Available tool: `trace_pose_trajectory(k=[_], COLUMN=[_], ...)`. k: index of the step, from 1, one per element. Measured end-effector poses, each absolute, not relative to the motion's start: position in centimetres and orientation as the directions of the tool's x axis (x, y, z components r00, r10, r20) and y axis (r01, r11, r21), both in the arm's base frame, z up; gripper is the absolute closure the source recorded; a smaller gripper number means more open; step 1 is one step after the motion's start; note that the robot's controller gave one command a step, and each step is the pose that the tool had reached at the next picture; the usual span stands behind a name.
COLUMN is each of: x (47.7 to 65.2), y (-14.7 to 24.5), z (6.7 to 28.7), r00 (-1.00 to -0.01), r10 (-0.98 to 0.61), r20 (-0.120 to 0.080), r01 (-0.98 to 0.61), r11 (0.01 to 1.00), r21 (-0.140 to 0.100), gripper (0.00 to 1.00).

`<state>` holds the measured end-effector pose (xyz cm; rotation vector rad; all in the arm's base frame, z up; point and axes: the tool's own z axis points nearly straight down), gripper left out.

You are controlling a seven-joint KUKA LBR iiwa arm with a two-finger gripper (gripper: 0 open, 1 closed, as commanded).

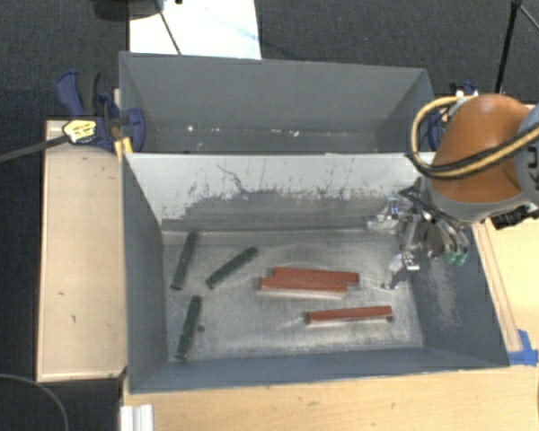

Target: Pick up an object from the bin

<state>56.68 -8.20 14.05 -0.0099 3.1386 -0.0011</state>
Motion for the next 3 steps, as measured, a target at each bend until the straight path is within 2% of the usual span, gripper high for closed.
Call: trace_pose_trajectory(k=[1,2,3], x=[56.7,55.6,55.6], y=[-8.2,-5.2,-5.2], z=[14.1,7.5,7.5], r00=[-1.0,-0.995,-0.996], r10=[-0.007,0.094,0.093], r20=[-0.003,-0.015,-0.015], r01=[-0.007,0.094,0.093], r11=[1.0,0.996,0.996], r21=[-0.001,0.001,0.0], gripper=[0.0,1.0,1.0])
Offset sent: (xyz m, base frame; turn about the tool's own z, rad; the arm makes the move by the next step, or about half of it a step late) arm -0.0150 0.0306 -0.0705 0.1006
